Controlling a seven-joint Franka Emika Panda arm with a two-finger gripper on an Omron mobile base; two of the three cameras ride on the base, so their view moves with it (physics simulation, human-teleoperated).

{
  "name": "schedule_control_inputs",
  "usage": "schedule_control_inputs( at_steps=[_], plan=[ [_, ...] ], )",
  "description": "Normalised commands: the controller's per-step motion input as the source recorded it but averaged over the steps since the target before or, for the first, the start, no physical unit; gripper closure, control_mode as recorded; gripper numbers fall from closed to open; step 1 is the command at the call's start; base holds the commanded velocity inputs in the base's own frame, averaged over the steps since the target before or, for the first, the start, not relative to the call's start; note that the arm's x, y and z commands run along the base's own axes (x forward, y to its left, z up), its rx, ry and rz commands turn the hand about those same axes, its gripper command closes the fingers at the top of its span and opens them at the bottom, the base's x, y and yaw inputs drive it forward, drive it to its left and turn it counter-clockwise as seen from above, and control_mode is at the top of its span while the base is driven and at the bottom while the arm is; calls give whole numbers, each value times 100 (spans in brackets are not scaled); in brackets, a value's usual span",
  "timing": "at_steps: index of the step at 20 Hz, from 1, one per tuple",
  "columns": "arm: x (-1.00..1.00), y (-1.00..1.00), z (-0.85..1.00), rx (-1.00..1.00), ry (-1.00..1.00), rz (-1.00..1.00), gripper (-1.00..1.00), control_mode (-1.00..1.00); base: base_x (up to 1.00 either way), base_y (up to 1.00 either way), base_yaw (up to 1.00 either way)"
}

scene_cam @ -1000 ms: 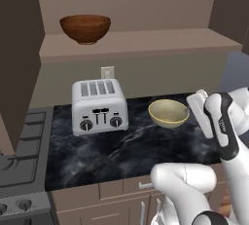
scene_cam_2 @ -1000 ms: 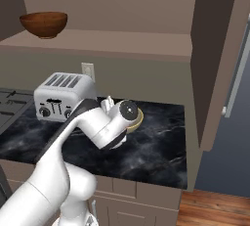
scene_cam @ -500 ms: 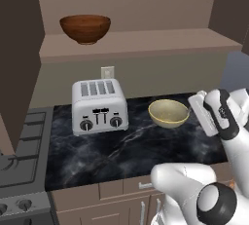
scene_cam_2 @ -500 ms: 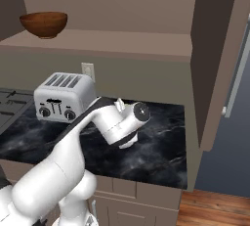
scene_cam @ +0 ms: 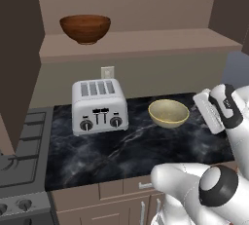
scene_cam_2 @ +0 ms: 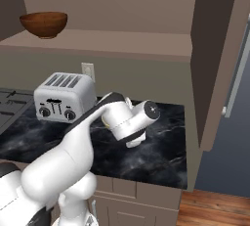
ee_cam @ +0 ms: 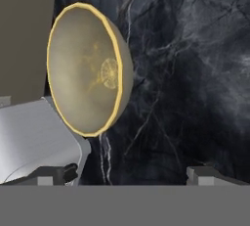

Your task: Open the cabinet. Pick the bowls from the counter and place them in the cabinet. Then close the cabinet.

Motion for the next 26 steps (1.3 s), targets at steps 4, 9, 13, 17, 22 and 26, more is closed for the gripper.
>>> schedule_control_inputs(
  at_steps=[4,9,13,17,22,26],
  plan=[
    [0,-9,-9,-1,0,0,-100,-100,0,0,0],
    [1,0,-22,-3,-4,0,-100,-100,0,0,0],
    [6,0,-26,-4,-7,0,-100,-100,0,0,0],
    [0,0,-12,-4,-8,0,-100,-100,0,0,0],
    [0,0,-7,-2,-1,0,-100,-100,0,0,0],
    [4,0,-8,-2,0,-1,-100,-100,0,0,0]
  ],
)
